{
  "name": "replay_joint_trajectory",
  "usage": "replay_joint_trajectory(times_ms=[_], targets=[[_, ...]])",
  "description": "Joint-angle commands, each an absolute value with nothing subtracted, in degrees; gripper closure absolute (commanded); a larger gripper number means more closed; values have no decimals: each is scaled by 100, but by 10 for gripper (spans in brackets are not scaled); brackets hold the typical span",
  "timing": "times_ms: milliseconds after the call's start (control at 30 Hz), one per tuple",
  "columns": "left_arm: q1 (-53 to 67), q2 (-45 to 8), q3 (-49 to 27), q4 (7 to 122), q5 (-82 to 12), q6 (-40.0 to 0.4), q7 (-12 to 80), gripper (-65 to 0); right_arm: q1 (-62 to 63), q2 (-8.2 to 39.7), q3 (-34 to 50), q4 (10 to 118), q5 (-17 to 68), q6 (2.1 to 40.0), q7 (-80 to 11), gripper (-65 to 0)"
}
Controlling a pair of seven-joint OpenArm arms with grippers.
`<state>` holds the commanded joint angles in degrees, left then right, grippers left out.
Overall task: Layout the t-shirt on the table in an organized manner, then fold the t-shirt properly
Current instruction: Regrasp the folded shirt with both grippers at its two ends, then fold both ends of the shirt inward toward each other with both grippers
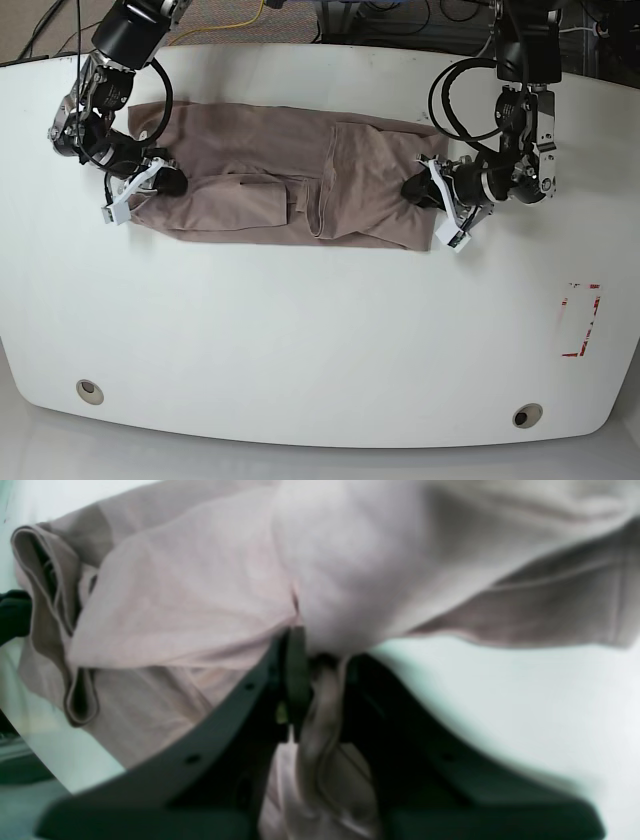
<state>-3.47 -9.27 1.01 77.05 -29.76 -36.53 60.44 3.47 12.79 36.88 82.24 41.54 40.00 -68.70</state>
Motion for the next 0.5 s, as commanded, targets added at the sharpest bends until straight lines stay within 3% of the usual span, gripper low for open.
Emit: replay_joint_trajectory(times_ms=[367,500], targets=[[-365,-382,224,7705,-2976,-2897,6044,-104,-620,1385,2862,10897,4171,4000,-6879,-30],[-409,-127,462,7582,-2976,-2712,6044,-104,-769,1244,2492,11354,4189,4000,-6879,-30]])
